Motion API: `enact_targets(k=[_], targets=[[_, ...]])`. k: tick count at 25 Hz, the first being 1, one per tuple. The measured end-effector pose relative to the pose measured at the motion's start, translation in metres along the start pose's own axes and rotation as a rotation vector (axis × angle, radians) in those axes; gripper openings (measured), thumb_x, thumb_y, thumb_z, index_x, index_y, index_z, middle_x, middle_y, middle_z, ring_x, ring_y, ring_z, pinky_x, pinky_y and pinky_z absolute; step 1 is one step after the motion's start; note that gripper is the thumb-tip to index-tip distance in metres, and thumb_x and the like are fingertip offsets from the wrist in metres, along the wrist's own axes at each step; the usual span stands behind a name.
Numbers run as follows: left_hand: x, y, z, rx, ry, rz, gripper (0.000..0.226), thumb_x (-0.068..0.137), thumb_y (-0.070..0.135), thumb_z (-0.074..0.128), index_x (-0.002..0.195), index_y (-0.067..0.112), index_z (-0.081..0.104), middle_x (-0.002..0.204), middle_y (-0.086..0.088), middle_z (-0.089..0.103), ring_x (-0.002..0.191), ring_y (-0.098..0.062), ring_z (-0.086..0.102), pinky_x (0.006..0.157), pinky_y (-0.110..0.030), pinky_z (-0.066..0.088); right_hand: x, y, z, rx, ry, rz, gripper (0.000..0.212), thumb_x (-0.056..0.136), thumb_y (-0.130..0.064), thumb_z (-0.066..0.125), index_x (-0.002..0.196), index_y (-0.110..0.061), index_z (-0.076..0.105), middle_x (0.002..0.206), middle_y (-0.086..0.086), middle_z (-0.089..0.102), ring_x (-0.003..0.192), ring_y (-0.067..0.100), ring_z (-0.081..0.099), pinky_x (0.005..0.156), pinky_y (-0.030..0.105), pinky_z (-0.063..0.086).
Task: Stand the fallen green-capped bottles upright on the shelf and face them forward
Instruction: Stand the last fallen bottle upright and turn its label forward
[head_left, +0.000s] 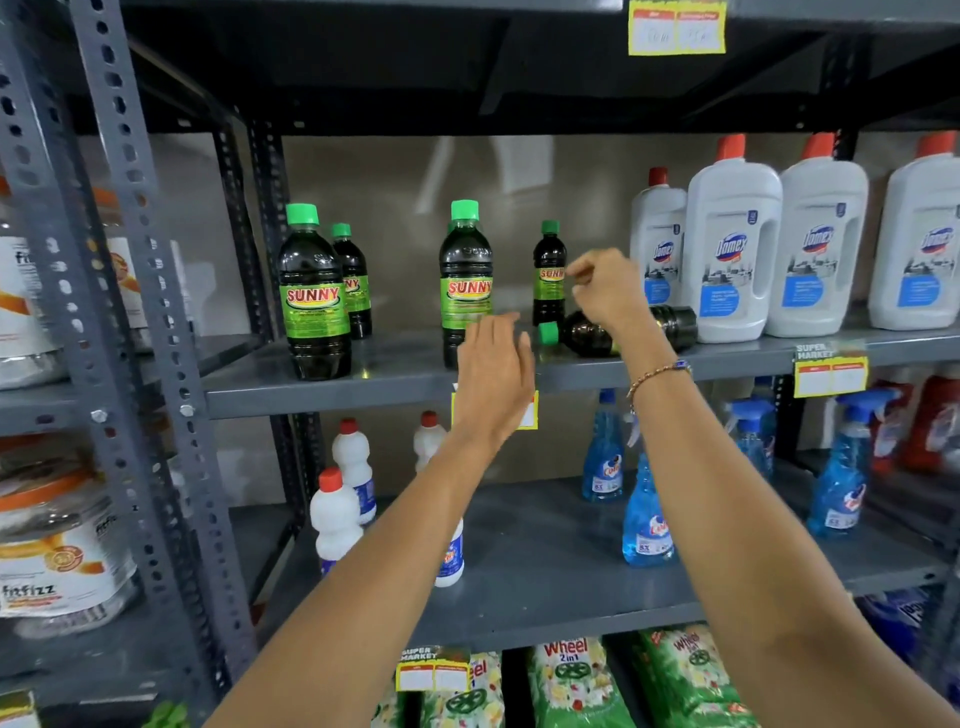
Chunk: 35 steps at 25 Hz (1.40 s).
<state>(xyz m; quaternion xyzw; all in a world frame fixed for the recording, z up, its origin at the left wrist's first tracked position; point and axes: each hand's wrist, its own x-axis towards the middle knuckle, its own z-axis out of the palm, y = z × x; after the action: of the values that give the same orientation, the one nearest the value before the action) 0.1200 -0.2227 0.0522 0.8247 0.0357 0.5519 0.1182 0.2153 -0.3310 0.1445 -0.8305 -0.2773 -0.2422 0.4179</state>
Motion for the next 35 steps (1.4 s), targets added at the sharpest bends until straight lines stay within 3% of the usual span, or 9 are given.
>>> enact_targets(k=[2,5,8,14,21,26,30,33,35], targets=[[-0.006,0.006,0.025,0.115,-0.068,-0.016,0.031,0.096,0.023,0.037,0.105,0.002,0.06,0.099,-0.014,0.061,0.092,-0.031,0.054,0.08,-0.039,0.042,0.012,0.016,-0.024,-0.185,-0.17,-0.003,0.049,0.083,-0.011,0.069,0.13,-0.007,0.055,0.136,0.014,0.056,0.127,0.029,0.052,0.11,0.036,0.038],[-0.015,0.008,0.054,0.359,-0.147,0.023,0.044,0.096,0.032,0.028,0.099,0.005,0.062,0.094,-0.012,0.065,0.09,-0.03,0.059,0.084,-0.04,0.044,0.029,0.032,-0.046,-0.53,-0.682,-0.004,0.09,0.078,-0.031,0.075,0.149,-0.009,0.024,0.156,0.009,0.029,0.142,0.029,0.032,0.113,0.037,0.03],[-0.019,0.003,0.067,0.506,-0.128,0.066,0.04,0.098,0.033,0.031,0.097,0.007,0.062,0.092,-0.009,0.065,0.085,-0.029,0.058,0.081,-0.039,0.042,0.04,0.048,-0.044,-0.631,-0.836,-0.036,0.098,0.072,-0.034,0.079,0.15,-0.012,0.022,0.156,0.006,0.029,0.141,0.029,0.032,0.112,0.038,0.032],[-0.019,0.007,0.078,0.592,-0.036,0.022,0.039,0.099,0.036,0.032,0.092,0.009,0.059,0.088,-0.008,0.061,0.08,-0.028,0.054,0.082,-0.038,0.037,0.05,0.074,-0.039,-0.19,-0.709,-0.111,0.087,0.06,-0.023,0.088,0.137,-0.014,0.048,0.138,0.004,0.052,0.127,0.024,0.048,0.099,0.028,0.038],[-0.016,0.007,0.085,0.633,0.011,0.045,0.04,0.098,0.034,0.032,0.093,0.008,0.061,0.087,-0.007,0.062,0.081,-0.028,0.056,0.081,-0.037,0.037,0.052,0.073,-0.013,0.479,-0.44,0.012,0.101,0.037,-0.032,0.092,0.129,-0.014,0.055,0.123,0.004,0.064,0.113,0.023,0.061,0.097,0.037,0.05],[-0.017,0.006,0.085,0.633,0.003,0.039,0.039,0.099,0.033,0.029,0.087,0.009,0.057,0.084,-0.007,0.059,0.077,-0.028,0.052,0.077,-0.037,0.036,0.041,0.078,0.013,0.876,-0.224,0.149,0.051,0.065,-0.022,0.084,0.109,-0.016,0.058,0.101,0.003,0.068,0.1,0.024,0.066,0.091,0.038,0.055],[-0.019,0.006,0.086,0.636,0.02,0.037,0.039,0.099,0.033,0.027,0.087,0.01,0.056,0.084,-0.007,0.056,0.075,-0.028,0.049,0.077,-0.037,0.034,0.037,0.088,0.021,0.827,-0.191,0.117,0.058,0.066,-0.037,0.082,0.116,-0.023,0.055,0.108,-0.003,0.067,0.105,0.017,0.063,0.096,0.039,0.052],[-0.019,0.004,0.085,0.609,0.041,0.042,0.038,0.098,0.033,0.03,0.089,0.009,0.058,0.084,-0.007,0.058,0.076,-0.028,0.051,0.078,-0.036,0.033,0.031,0.097,0.015,0.73,-0.31,0.076,0.077,0.072,-0.018,0.08,0.136,-0.016,0.037,0.109,-0.005,0.058,0.104,0.012,0.056,0.085,0.022,0.045],[-0.019,0.003,0.085,0.606,0.053,0.044,0.037,0.098,0.033,0.031,0.091,0.009,0.058,0.085,-0.007,0.058,0.076,-0.028,0.052,0.079,-0.036,0.033,0.031,0.101,0.013,0.704,-0.37,0.135,0.083,0.075,-0.008,0.074,0.142,-0.01,0.025,0.111,0.0,0.056,0.105,0.017,0.053,0.087,0.025,0.041]])
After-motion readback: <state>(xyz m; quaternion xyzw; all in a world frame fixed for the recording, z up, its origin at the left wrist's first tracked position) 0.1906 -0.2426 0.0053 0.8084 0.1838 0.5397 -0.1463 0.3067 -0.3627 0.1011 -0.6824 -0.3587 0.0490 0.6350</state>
